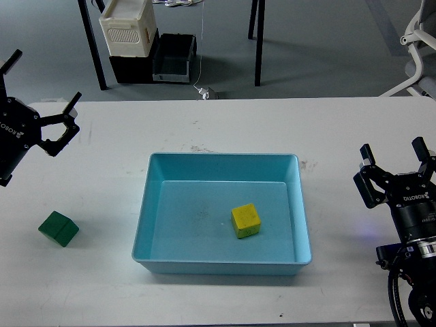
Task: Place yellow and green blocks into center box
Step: 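Move the left gripper outward toward the green cube, then lower the left gripper onto the green cube and close on it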
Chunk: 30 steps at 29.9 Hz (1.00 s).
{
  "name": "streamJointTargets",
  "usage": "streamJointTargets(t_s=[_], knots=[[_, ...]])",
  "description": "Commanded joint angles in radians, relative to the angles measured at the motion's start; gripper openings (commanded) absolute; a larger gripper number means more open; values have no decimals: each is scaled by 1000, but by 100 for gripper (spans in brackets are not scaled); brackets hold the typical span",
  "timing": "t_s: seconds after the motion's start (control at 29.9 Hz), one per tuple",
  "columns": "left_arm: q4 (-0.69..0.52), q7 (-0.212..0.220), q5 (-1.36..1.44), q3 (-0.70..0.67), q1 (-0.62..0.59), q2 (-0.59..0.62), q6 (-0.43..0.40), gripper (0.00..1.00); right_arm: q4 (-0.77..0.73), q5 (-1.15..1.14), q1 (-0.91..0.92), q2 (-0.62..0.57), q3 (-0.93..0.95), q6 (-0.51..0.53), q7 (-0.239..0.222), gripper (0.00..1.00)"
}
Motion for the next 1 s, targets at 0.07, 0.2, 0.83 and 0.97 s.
streamJointTargets(t_s=[0.07,0.2,0.83,0.97], knots=[[-8,9,237,199,-119,166,0,100,20,0,0,-1,1,-2,0,100],[-18,9,413,337,-208,258,0,100,25,-1,3,-2,-1,-2,0,100],[-61,-9,1099,737,-383,542,0,98,23,-1,0,-7,-14,-2,0,100],[-61,-26,1254,822,-382,543,0,96,19,-1,2,-7,-14,-2,0,100]])
